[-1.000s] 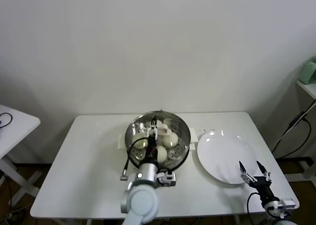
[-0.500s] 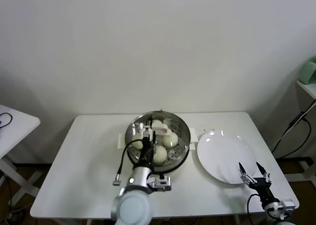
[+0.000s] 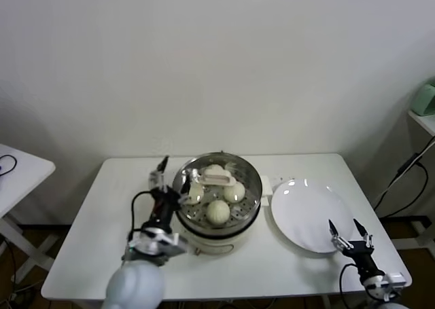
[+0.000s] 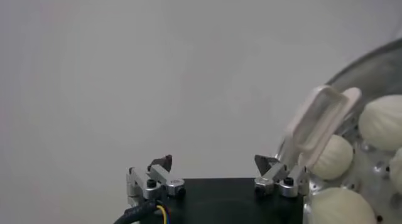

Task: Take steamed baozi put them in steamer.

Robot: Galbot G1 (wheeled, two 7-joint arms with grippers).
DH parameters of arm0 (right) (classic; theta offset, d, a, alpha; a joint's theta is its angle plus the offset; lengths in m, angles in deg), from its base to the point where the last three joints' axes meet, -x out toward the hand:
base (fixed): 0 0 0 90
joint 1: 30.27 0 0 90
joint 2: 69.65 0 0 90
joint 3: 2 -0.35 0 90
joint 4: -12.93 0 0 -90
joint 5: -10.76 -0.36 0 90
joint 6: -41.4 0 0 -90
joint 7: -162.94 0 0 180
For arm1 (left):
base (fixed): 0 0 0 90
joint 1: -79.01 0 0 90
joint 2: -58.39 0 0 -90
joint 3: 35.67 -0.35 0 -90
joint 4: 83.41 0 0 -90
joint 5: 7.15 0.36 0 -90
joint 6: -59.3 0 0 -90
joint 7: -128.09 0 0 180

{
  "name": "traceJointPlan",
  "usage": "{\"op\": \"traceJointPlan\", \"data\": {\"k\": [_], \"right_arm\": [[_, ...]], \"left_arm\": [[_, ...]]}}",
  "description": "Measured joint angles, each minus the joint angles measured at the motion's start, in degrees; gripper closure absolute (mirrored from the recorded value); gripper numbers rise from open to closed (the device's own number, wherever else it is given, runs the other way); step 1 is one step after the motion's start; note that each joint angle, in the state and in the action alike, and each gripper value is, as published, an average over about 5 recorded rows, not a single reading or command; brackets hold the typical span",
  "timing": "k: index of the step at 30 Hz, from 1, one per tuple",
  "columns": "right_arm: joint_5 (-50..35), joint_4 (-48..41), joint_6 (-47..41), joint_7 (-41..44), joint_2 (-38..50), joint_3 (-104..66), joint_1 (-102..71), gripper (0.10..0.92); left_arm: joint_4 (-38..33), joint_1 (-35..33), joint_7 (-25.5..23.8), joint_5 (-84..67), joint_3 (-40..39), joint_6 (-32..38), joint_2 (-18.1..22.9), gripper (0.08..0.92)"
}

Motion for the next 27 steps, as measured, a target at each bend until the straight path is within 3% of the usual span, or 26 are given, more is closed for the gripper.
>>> {"op": "traceJointPlan", "data": {"k": [13, 27], "right_arm": [[2.73, 0.7, 0.99, -1.05, -0.56, 0.05, -0.01, 0.203], [3.78, 0.21, 1.6, -1.43, -1.24, 0.24, 0.05, 0.203]], "left_arm": [[9.06, -7.39, 0.31, -43.3, 19.84, 15.9, -0.73, 0.177], [21.48, -11.63, 0.1, -60.84, 25.79, 31.96, 0.11, 0.177]]}}
